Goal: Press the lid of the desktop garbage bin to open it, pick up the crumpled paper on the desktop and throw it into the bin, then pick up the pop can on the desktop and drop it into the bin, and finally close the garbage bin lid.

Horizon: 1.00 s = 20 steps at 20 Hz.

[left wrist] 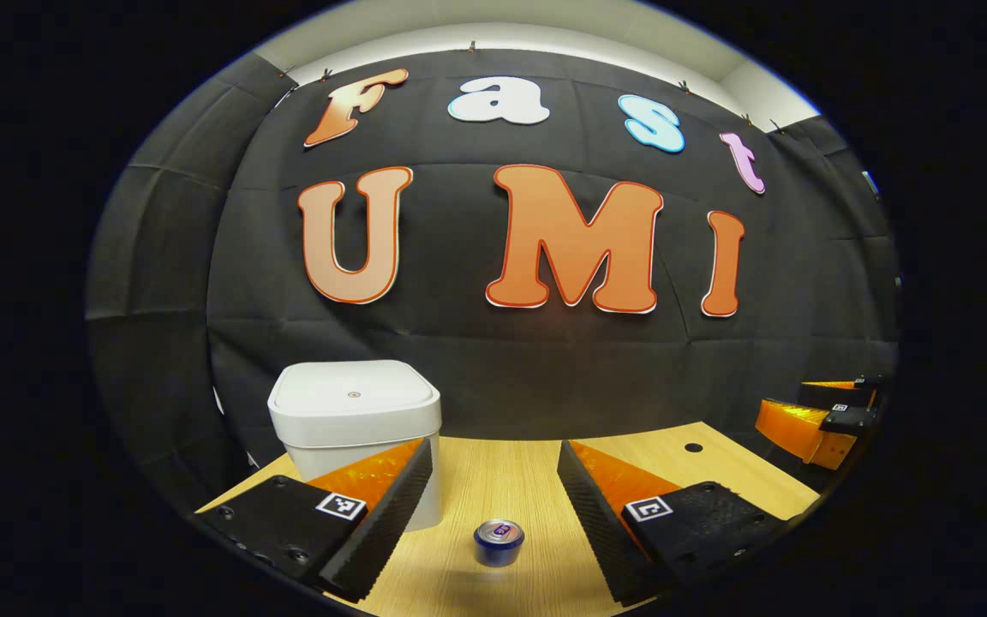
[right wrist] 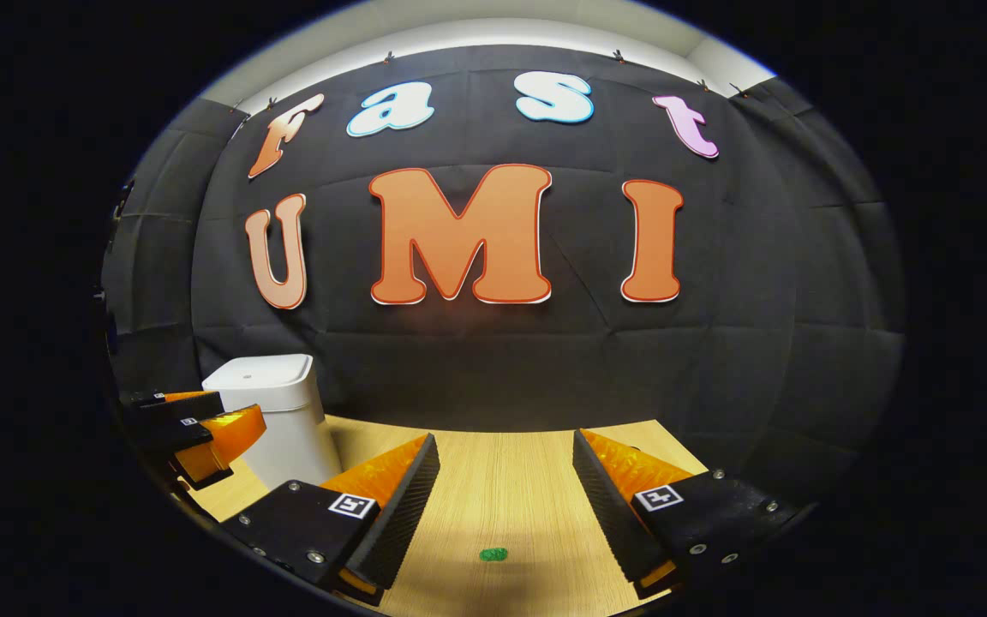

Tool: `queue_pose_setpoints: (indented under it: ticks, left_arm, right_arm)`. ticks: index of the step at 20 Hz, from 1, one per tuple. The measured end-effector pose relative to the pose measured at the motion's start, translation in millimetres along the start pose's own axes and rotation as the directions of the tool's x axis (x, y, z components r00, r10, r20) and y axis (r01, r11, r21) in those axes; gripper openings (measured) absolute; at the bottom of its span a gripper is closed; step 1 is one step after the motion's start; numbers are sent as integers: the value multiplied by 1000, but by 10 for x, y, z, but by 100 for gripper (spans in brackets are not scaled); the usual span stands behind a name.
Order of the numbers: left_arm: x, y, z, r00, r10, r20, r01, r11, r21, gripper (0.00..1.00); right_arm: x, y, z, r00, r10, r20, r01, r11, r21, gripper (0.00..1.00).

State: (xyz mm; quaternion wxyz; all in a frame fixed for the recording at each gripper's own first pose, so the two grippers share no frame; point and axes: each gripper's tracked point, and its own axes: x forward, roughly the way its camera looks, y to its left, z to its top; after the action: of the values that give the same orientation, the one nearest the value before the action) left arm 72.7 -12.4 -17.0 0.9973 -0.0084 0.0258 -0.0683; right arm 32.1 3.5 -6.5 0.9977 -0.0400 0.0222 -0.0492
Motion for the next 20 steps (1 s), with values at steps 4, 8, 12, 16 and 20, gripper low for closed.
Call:
queue_pose_setpoints:
  ticks: [4,8,12,16,20]
  left_arm:
    - [22,59,58,1000,7,12,-6,1000,-5,94]
    - [51,92,111,1000,9,14,-9,1000,1,94]
    - [88,108,274,1000,-5,20,5,1000,13,94]
    - [170,255,502,1000,-4,14,4,1000,2,94]
    - [271,629,871,998,40,54,-42,999,34,94]
  right_arm:
    - [-12,5,57,1000,-5,14,5,1000,-9,94]
    - [-11,14,106,1000,-8,22,8,1000,-17,94]
    - [8,38,171,999,-9,32,10,999,-33,94]
    - [37,64,248,999,1,43,1,999,-48,94]
    - [52,57,290,999,1,51,2,998,-59,94]
